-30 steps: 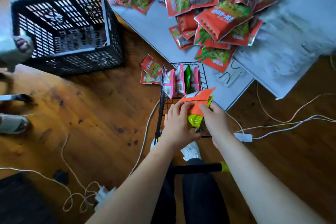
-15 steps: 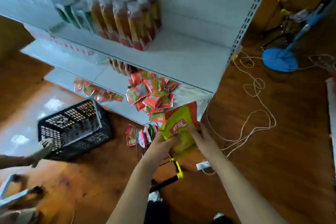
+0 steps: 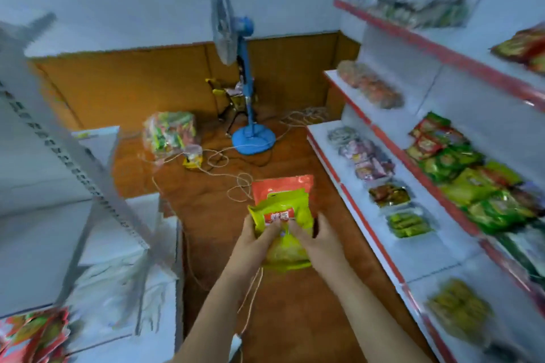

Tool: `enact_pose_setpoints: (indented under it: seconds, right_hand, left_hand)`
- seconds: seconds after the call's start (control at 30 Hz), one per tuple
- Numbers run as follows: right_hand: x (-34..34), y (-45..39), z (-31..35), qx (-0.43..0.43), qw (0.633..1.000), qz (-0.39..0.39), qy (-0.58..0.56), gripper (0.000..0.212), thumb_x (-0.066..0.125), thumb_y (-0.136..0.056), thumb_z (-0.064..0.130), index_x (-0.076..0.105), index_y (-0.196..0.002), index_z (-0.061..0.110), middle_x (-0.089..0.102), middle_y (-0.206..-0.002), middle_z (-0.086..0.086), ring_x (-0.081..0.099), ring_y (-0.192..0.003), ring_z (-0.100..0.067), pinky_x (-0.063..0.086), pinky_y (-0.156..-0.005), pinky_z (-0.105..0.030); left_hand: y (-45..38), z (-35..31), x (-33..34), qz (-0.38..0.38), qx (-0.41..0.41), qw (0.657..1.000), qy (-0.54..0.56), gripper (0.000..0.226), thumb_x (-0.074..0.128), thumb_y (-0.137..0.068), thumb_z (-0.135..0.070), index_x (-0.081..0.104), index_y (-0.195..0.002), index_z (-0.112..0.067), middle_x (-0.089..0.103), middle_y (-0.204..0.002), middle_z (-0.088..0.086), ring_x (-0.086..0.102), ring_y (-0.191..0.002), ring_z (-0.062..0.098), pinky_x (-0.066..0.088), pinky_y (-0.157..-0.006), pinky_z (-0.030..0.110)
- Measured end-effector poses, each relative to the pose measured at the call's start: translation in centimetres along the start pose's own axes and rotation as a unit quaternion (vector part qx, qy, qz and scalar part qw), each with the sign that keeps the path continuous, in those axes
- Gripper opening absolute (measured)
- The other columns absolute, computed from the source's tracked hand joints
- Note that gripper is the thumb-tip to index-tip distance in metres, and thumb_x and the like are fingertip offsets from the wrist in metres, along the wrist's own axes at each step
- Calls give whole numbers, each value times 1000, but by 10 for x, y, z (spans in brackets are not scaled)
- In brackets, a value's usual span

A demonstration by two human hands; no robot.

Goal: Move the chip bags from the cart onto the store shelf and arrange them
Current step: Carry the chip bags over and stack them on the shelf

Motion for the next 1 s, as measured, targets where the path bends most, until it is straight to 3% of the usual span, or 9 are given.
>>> enact_pose_setpoints:
  seconds: [0.13, 0.3, 0.47, 0.53, 0.6, 0.67, 0.77, 0.9, 1.0]
  right_hand:
    - [-63, -62, -17, 19, 994, -88, -67, 52, 69, -80, 52, 52, -123, 27, 66, -111, 5, 64, -102, -15, 52, -91, -40]
    - [-118, -153, -36, 41, 984, -151, -85, 40, 66, -86, 42, 55, -122, 27, 66, -110, 9, 64, -101, -9, 50, -80, -22]
    - [-164, -258, -21, 86, 974, -191, -87, 26, 69, -80, 49, 57, -101, 37, 69, -103, 8, 68, -92, -11, 56, -85, -38]
    - [-181, -295, -12, 102, 968, -212, -88, 42, 71, -75, 56, 58, -107, 34, 70, -107, 5, 68, -92, -11, 57, -84, -38]
    - [-201, -334, -15, 105, 958, -248, -94, 79, 71, -57, 77, 56, -122, 33, 70, -111, 6, 69, -97, -13, 58, -84, -43]
    - [-223, -373, -36, 109, 948, -286, -85, 94, 67, -52, 84, 49, -130, 35, 69, -116, 6, 68, -103, -15, 58, -85, -45]
    - [-255, -413, -32, 129, 936, -319, -69, 80, 69, -61, 71, 48, -128, 34, 66, -121, 7, 64, -109, -15, 55, -90, -43]
    - [-302, -473, -32, 156, 919, -351, -84, 51, 76, -80, 34, 45, -120, 26, 64, -111, 10, 63, -100, -12, 53, -88, -34]
    - [-334, -529, -51, 171, 922, -341, -62, 35, 71, -85, 28, 50, -113, 21, 65, -100, 6, 62, -90, -12, 48, -76, -25]
  left_hand:
    - [-76, -12, 84, 39, 31, 994, -98, 48, 75, -71, -62, 61, -111, -39, 73, -105, -11, 71, -97, 11, 56, -87, 37]
    - [-192, -14, 159, 118, 48, 980, -154, 31, 74, -85, -28, 59, -112, -24, 72, -101, -7, 68, -76, -8, 50, -63, 10]
    - [-317, -42, 216, 190, 53, 960, -197, 34, 75, -84, -32, 59, -114, -26, 72, -105, -8, 69, -86, 2, 53, -70, 13]
    - [-360, -58, 236, 219, 42, 952, -211, 40, 76, -84, -29, 59, -120, -21, 72, -109, -2, 70, -93, 10, 58, -83, 29]
    - [-401, -71, 263, 257, 27, 941, -219, 37, 76, -84, -27, 59, -117, -23, 73, -111, 2, 72, -95, 15, 59, -87, 38]
    - [-436, -78, 293, 291, 23, 930, -225, 33, 74, -86, -22, 56, -114, -25, 72, -108, 0, 71, -89, 11, 59, -74, 23]
    - [-479, -83, 339, 322, 17, 916, -239, 34, 69, -90, -19, 48, -115, -27, 66, -100, -9, 63, -82, -2, 49, -57, 7]
    - [-549, -74, 397, 344, 38, 895, -282, 34, 67, -92, -22, 48, -120, -23, 65, -107, -9, 64, -90, -1, 50, -62, 6]
    - [-611, -61, 438, 327, 48, 888, -320, 32, 71, -89, -21, 57, -118, -18, 70, -107, -3, 69, -97, 13, 55, -71, 14]
Point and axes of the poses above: each hand's wrist, its own y-axis away from the middle knuckle, its own x-axis out of the palm, z = x × y, the point moved 3 cm from there along -y, towards the middle knuckle
